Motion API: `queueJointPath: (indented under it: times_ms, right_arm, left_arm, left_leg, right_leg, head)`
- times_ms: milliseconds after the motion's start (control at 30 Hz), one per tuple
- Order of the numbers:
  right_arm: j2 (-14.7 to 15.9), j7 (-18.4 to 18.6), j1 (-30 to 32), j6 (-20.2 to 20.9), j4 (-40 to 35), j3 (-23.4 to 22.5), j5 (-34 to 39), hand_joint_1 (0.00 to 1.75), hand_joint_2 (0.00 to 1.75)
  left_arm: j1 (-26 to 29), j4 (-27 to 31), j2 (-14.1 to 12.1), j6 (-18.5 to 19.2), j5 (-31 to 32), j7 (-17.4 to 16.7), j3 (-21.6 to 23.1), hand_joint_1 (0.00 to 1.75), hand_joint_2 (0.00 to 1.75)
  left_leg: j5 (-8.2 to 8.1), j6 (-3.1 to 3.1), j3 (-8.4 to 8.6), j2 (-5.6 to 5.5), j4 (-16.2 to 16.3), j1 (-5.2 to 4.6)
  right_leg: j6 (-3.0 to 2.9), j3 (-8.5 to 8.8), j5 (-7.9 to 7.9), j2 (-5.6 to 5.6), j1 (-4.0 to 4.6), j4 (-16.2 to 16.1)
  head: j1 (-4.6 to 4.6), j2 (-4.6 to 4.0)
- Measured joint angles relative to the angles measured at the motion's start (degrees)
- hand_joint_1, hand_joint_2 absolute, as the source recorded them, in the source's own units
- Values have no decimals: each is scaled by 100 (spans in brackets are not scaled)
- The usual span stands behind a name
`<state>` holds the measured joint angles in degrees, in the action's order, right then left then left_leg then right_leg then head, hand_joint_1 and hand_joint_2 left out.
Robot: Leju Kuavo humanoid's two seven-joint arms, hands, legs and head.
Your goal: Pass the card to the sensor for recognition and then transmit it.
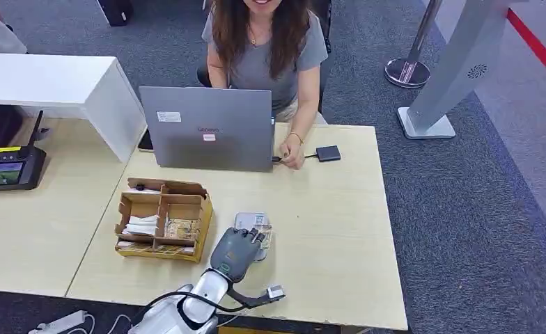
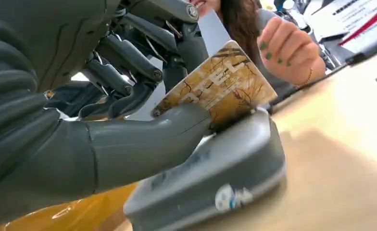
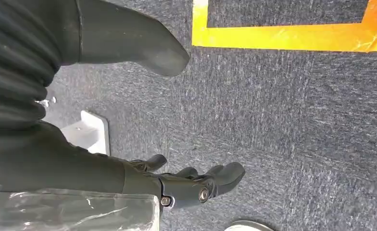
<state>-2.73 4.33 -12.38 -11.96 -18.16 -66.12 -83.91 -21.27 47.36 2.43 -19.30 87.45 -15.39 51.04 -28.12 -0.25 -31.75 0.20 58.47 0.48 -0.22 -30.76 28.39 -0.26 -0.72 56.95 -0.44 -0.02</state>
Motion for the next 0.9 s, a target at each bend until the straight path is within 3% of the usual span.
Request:
queueJointPath:
  times_ms: [400,733,900]
  right_arm:
    - [2,33,-8,0,-2,0,-11,0,175]
    - [2,33,-8,0,-4,-2,-13,0,175]
    - [2,31,-6,0,-4,-2,-11,0,175]
  left_arm:
    - [-275,-389,13,345,0,-310,286,175,175]
    - [-310,-443,18,352,2,-332,339,175,175]
    - [-312,-441,35,173,2,-594,339,175,175]
  left_leg:
    - [1,2,29,-2,0,0]
    - [10,10,37,-1,0,0]
    - [13,11,36,-1,0,0]
  right_leg:
    - [3,34,-2,-3,0,0]
    - [6,41,-12,-3,0,0]
    - [6,40,-15,-2,0,0]
  head:
    - [-2,0]
    - [-2,0]
    - [0,0]
